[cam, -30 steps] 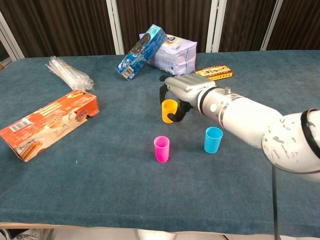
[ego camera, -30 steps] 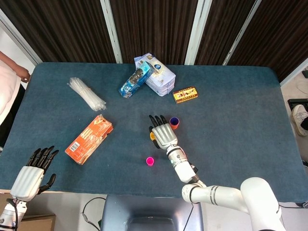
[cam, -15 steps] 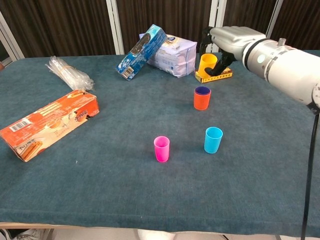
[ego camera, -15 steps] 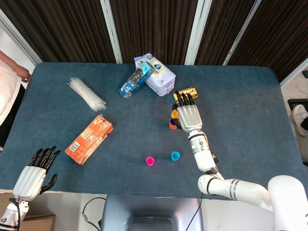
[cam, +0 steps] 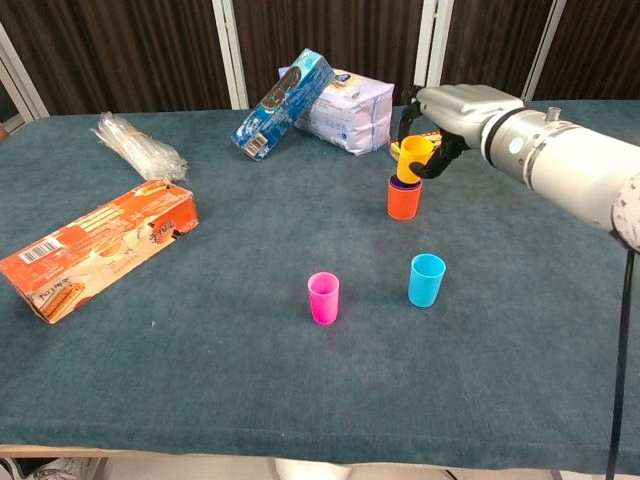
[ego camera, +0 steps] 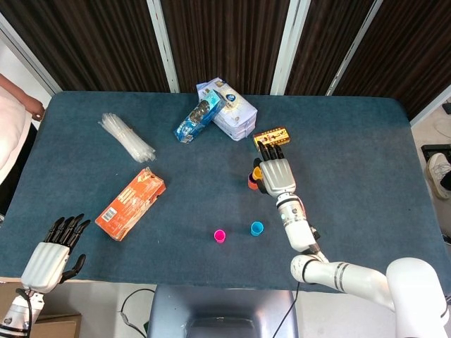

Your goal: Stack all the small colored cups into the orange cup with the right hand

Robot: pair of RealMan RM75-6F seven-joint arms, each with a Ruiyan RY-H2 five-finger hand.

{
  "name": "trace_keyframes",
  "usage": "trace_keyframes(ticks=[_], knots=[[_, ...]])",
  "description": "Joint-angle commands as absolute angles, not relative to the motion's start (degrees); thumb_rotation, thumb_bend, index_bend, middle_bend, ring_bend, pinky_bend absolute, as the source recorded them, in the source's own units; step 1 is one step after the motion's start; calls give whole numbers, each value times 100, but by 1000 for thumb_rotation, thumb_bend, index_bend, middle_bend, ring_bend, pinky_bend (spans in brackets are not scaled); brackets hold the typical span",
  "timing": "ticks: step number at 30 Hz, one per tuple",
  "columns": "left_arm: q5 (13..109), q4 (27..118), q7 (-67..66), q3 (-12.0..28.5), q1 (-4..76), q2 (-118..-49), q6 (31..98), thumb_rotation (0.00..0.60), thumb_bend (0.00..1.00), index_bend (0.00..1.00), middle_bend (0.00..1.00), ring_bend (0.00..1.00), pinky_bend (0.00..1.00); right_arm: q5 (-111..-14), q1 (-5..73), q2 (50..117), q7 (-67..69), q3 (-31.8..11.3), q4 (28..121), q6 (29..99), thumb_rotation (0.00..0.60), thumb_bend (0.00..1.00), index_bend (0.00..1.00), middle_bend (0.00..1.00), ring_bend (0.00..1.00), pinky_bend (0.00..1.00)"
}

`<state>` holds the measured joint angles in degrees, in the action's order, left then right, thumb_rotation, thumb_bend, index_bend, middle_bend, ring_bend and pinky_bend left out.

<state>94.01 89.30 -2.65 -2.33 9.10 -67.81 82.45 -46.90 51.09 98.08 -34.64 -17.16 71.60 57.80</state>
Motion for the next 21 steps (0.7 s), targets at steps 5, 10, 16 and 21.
trace_keyframes(ticks=[5, 10, 16, 21], knots=[[9418, 8930, -236, -241, 900, -6760, 8275, 600, 461, 0, 0, 0, 49, -4593, 5147, 9920, -3587, -1671, 7055, 5735, 600, 513, 477, 28, 0, 0], [9424, 8931, -221, -244, 895, -6750, 8289, 600, 460, 0, 0, 0, 49, -4465, 5113, 9749, -3647, -1654, 7370, 5640, 600, 513, 54, 0, 0, 0], [9423, 8936, -220, -247, 896, -6748, 8284, 600, 459, 0, 0, 0, 49, -5561, 4792, 9223, -3328, -1223, 8563, 6018, 600, 513, 10, 0, 0, 0], [9419, 8939, -243, -244, 901, -6762, 8273, 600, 460, 0, 0, 0, 49, -6326, 4641, 8911, -3334, -754, 9475, 6100, 600, 514, 92, 0, 0, 0]])
